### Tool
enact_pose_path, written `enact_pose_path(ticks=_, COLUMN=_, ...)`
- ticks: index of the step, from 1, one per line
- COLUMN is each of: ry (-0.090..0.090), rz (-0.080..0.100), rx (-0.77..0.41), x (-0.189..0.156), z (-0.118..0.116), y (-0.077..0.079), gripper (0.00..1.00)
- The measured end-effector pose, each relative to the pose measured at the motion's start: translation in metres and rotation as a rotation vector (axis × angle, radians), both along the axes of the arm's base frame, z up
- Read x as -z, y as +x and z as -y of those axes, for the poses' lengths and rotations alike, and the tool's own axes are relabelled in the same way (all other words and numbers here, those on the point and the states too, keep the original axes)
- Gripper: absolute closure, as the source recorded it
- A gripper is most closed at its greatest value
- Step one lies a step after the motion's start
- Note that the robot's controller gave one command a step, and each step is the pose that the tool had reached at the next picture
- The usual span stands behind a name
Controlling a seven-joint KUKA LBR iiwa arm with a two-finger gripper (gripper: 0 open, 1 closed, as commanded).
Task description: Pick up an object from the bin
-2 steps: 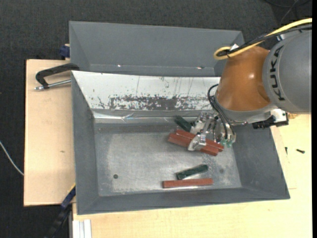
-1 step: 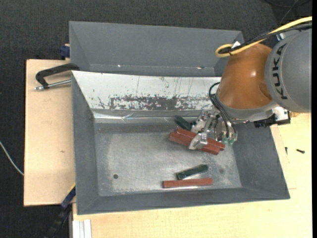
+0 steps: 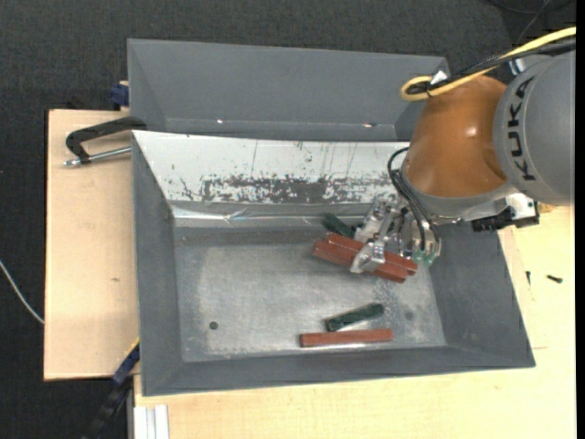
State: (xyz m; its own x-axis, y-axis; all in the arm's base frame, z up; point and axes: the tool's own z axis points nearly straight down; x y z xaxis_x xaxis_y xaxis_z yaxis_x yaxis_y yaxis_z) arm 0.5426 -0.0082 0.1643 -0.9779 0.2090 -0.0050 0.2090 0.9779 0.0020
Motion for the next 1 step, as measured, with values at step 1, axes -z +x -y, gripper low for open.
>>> enact_pose_path(ticks=1, ry=0.000, rz=0.001, rx=0.000, x=-0.0063, z=-0.0001, y=0.0005, gripper=1.00)
